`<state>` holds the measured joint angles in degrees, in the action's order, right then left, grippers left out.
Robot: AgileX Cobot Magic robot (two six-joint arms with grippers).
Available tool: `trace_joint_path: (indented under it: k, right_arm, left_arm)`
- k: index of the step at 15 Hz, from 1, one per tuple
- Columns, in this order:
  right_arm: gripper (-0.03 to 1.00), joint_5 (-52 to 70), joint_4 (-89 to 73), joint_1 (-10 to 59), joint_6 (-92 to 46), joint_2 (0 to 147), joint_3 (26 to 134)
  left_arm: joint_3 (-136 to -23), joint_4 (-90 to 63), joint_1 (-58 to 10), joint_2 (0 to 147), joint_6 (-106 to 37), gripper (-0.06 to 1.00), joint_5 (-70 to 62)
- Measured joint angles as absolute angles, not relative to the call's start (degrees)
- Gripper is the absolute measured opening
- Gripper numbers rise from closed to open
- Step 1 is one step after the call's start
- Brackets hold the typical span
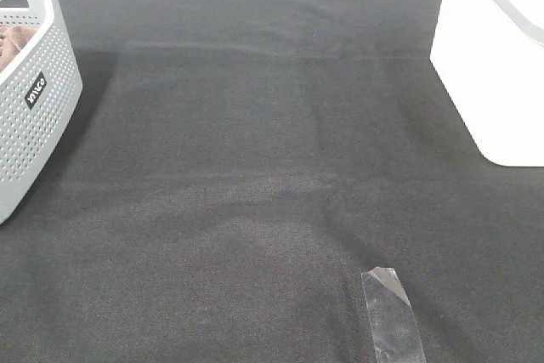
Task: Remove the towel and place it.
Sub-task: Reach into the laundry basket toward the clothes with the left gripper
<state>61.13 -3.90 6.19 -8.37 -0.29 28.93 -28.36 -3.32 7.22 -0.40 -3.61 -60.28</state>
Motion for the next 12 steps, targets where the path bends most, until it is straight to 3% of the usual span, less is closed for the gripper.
trace_joint_path:
  k: [12]
  right_arm:
    - [0.73, 61.1, -3.9, 6.2, -8.4, -0.3, 28.9]
  left_arm:
    - [-28.4, -3.3, 7.2, -0.4, -3.6, 0.99, -60.3]
